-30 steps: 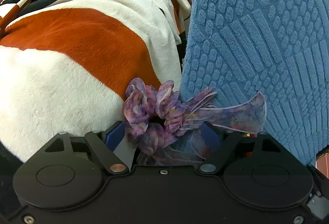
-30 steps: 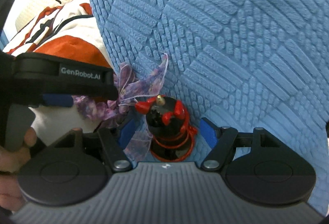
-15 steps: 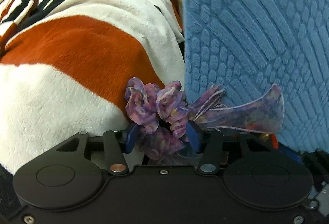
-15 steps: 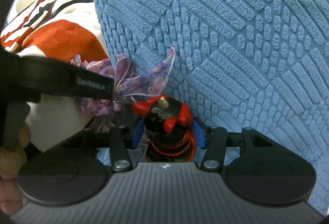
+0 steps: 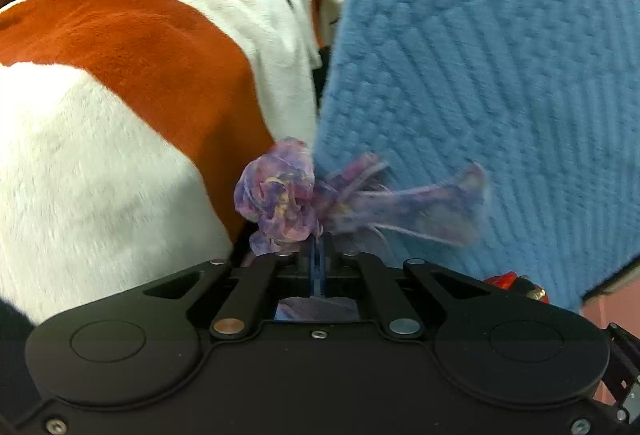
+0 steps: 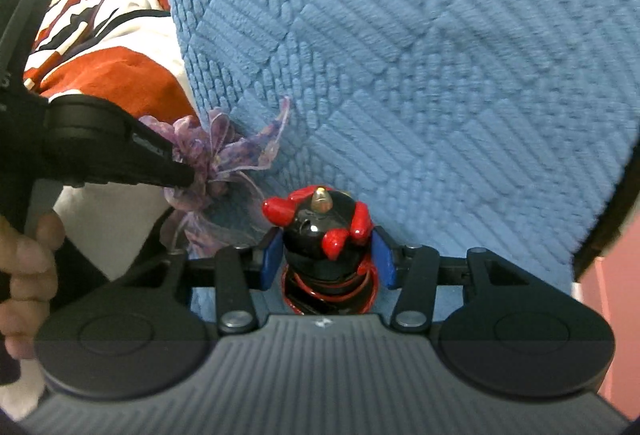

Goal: Organize objects

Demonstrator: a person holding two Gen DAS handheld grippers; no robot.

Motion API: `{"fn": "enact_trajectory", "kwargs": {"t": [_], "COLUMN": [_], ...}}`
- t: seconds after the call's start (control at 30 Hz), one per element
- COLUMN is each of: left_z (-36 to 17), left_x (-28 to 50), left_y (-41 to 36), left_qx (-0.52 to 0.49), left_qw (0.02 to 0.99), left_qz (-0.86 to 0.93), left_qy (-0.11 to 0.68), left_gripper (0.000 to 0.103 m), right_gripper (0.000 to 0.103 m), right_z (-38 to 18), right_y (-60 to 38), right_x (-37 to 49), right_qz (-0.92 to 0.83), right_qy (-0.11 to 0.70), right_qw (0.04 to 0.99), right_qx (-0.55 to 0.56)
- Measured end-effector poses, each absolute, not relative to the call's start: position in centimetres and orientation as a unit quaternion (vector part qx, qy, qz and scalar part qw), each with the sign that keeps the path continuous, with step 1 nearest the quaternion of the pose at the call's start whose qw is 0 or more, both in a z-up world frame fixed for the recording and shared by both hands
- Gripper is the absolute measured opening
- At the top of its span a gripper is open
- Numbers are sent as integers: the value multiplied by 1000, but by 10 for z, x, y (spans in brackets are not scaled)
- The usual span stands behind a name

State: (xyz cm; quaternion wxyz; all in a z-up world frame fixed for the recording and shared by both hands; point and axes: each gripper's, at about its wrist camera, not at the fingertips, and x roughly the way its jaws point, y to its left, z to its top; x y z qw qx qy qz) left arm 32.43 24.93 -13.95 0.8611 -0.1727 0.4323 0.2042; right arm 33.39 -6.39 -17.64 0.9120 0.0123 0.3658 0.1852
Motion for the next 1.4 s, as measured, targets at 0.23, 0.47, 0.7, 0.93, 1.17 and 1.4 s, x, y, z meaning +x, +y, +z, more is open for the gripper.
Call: {"fn": "enact_trajectory", "kwargs": {"t": [0.23,0.47,0.7,0.93,1.17,1.4], "left_z": [-127,-122,-125,-136,-141,-135], "left_x": [294,265,242,208,191,191], "left_y": [222,187,135,108,109,118], "left_qx": [-210,-220,-199,-203,-242,-255], "left_qw": [872,874,872,859,844,853], "left_qz": [148,105,73,72,68,78], "left_qy": [416,421,442,465,474,449], "left_gripper": [1,1,1,1,21,59], "right_gripper": [51,51,51,51,51,51], "right_z": [-160,-155,-158,-160,-168,-175], "right_y": [-87,-114,-131,-142,-149,-147], "right_x": [296,250,209,185,171,165], "right_qz": [174,173,183,192,184,177], "right_qy": [360,360,369,392,428,425], "right_qw": [917,917,911,899,885,888], "right_qx": [-2,-13,-35,-21,-7,-17]}}
